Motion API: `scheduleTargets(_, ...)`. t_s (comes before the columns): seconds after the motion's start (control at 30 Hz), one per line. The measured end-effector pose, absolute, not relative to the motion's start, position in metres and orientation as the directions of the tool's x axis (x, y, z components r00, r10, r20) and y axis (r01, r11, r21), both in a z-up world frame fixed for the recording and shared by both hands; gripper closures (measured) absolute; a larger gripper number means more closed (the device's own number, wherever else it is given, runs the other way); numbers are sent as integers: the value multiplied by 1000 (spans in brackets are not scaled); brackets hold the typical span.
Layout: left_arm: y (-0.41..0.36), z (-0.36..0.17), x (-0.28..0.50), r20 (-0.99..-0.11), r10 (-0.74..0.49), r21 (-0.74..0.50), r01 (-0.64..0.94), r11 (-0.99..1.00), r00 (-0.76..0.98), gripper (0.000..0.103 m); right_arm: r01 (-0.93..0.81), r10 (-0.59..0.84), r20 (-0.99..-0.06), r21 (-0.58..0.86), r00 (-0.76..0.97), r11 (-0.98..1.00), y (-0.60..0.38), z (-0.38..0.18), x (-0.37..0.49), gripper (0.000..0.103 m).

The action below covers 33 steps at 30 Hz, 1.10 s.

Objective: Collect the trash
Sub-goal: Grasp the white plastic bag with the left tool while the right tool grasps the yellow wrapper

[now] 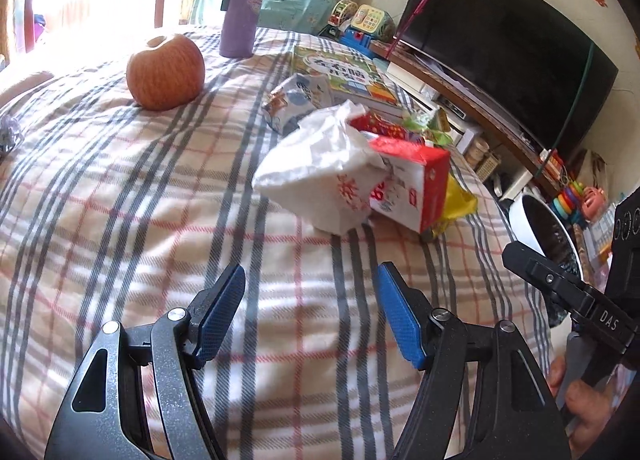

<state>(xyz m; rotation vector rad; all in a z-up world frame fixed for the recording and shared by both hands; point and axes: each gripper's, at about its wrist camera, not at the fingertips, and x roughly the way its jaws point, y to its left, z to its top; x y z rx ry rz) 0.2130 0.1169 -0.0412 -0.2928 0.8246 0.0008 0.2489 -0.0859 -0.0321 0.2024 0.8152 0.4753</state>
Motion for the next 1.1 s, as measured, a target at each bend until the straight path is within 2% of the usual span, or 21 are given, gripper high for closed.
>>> scheduleTargets(0.13,125,-39,224,-717,-117,-264,-111,958,688,34,-324,486,-650,362,584,874,-77,-34,265,13)
scheduleTargets(0.3,132,-38,243,-709,-140,-277,-89,957,691,34,-316,504,-656,394,561,863,-66,-41,288,23)
scheduleTargets(0.37,133,-39,250,-708,-155,-281,-74,957,689,34,-311,517,-665,413,540,856,-62,-47,296,31)
scheduleTargets(0.4,132,-41,254,-710,-163,-283,-66,957,685,34,-309,520,-670,418,530,854,-59,-50,299,40)
scheduleTargets(0.43,132,-42,258,-712,-177,-287,-52,956,679,37,-306,521,-676,421,521,854,-57,-53,302,55)
scheduleTargets(0.47,131,-43,262,-713,-189,-290,-38,956,676,42,-308,527,-677,428,513,850,-56,-55,303,62)
scheduleTargets(0.5,128,-46,267,-720,-204,-286,-17,958,663,58,-306,522,-678,423,517,853,-55,-55,302,66)
scheduleTargets(0.53,126,-47,270,-730,-211,-281,-5,960,650,75,-307,517,-676,416,525,856,-55,-54,300,68)
scheduleTargets(0.57,124,-50,273,-738,-221,-281,7,960,638,82,-308,514,-671,412,535,858,-57,-53,297,68)
scheduleTargets(0.8,118,-49,258,-730,-230,-277,29,960,644,87,-274,489,-656,408,575,871,-87,-40,268,71)
scheduleTargets(1.1,99,-40,200,-707,-249,-295,44,954,662,87,-261,438,-644,355,627,897,-124,-21,228,71)
